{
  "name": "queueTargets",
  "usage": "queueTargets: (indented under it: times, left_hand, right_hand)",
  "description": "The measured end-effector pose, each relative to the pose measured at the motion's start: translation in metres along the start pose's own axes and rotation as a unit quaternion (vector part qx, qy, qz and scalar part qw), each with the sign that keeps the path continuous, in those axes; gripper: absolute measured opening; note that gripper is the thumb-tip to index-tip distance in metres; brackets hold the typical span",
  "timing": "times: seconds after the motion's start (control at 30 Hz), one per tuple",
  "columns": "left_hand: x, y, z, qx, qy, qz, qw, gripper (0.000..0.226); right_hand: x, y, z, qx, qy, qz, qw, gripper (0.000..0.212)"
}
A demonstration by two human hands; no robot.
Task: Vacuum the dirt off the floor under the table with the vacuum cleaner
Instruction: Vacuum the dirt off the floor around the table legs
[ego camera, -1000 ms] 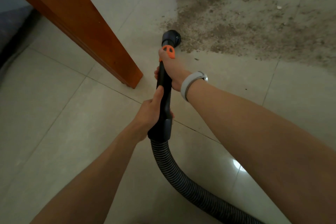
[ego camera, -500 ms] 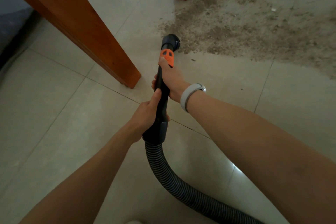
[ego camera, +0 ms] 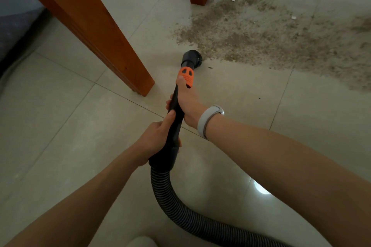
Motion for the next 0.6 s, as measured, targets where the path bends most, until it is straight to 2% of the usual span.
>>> queueTargets:
  times: [0.13, 0.3, 0.6]
  left_hand:
    - [-0.009, 0.002, 0.008, 0.01, 0.0, -0.005, 1.0, 0.073]
    - [-0.031, 0.003, 0.028, 0.057, 0.005, 0.011, 0.998, 0.072]
    - [-0.05, 0.001, 0.047, 0.07, 0.002, 0.011, 0.997, 0.072]
  right_hand:
    - [-0.003, -0.006, -0.007, -0.001, -0.016, 0.028, 0.999, 0.034]
    - [-0.016, -0.007, -0.037, 0.016, -0.014, 0.024, 0.999, 0.039]
    - [-0.028, -0.009, -0.06, 0.04, -0.012, 0.041, 0.998, 0.044]
Point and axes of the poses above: each hand's wrist, its own x-axis away from the middle knuckle, its own y-axis out of the palm, z = x × y, the point moved 2 cm from there along -x, towards the middle knuckle, and after that the axes turned 5 degrees about -z, right-handed, at the moved point
